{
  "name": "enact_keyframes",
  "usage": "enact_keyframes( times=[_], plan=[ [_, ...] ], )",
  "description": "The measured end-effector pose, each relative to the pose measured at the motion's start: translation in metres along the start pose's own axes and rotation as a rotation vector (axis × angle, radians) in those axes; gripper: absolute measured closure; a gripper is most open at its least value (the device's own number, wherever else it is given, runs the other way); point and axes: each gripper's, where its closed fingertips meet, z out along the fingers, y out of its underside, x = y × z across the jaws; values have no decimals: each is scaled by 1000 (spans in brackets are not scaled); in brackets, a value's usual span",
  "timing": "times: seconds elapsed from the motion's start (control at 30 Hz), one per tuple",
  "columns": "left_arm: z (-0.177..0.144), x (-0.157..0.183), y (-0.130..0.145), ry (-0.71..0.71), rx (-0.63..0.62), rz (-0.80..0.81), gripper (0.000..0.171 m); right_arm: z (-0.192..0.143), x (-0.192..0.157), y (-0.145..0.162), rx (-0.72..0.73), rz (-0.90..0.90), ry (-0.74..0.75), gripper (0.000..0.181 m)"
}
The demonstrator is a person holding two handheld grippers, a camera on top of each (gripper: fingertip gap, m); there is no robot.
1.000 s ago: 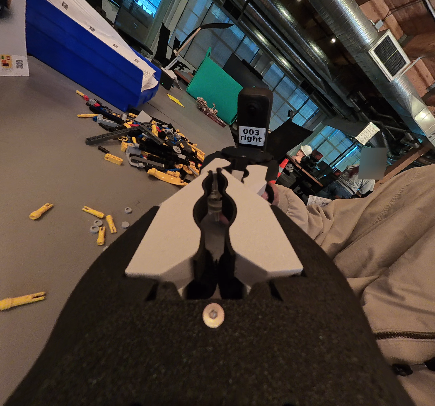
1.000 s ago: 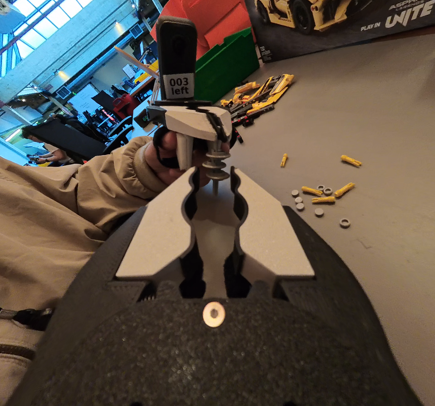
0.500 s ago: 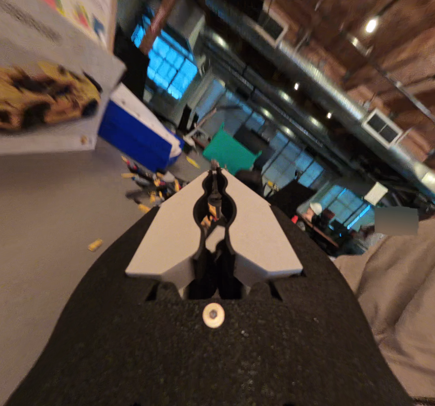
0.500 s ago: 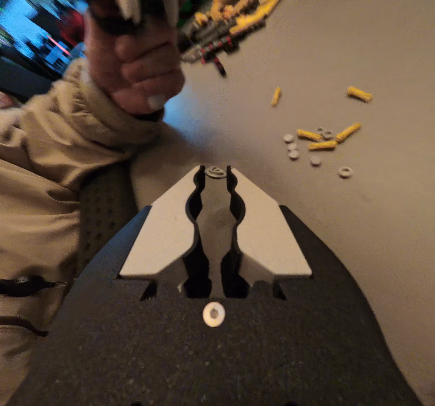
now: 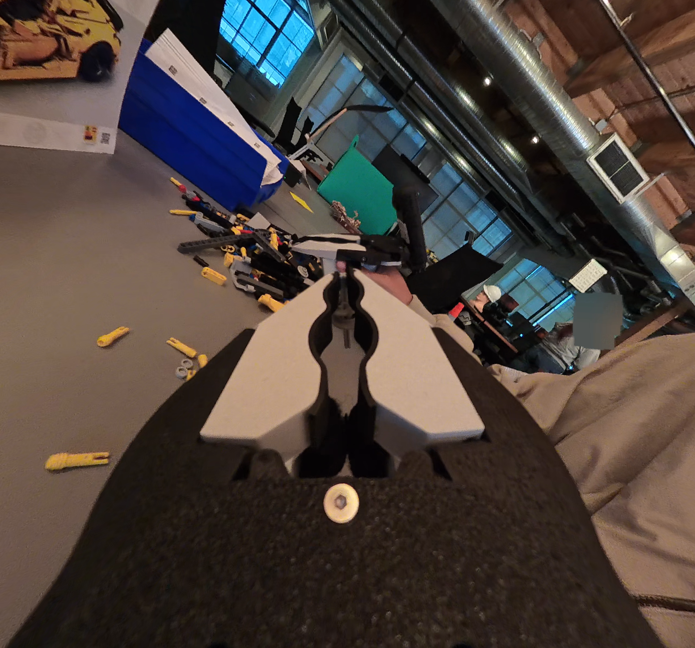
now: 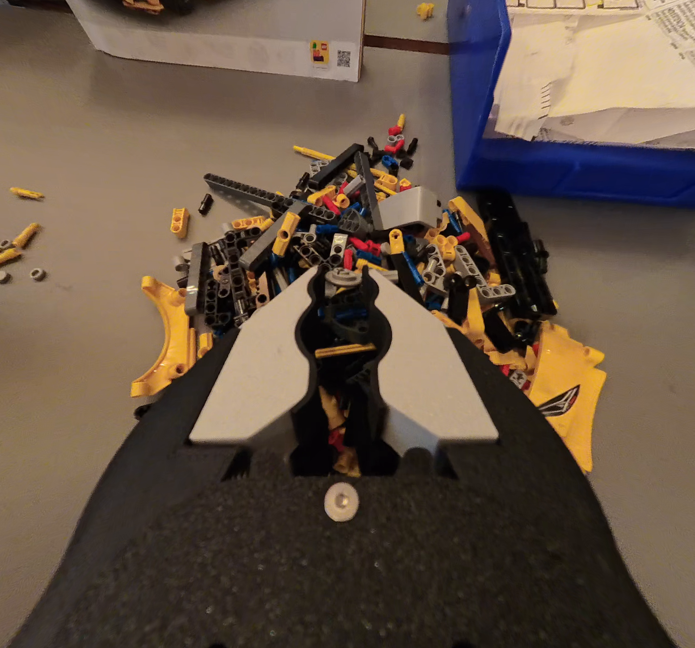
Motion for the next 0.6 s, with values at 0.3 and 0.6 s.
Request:
enact_keyframes(
  times=[0.3,0.6],
  plan=[
    [3,16,8,60,-42,85,169,-56,-194,-51,265,-76,-663,137],
    [11,25,24,77,-124,151,169,-69,-277,-36,146,102,-1054,155]
  ],
)
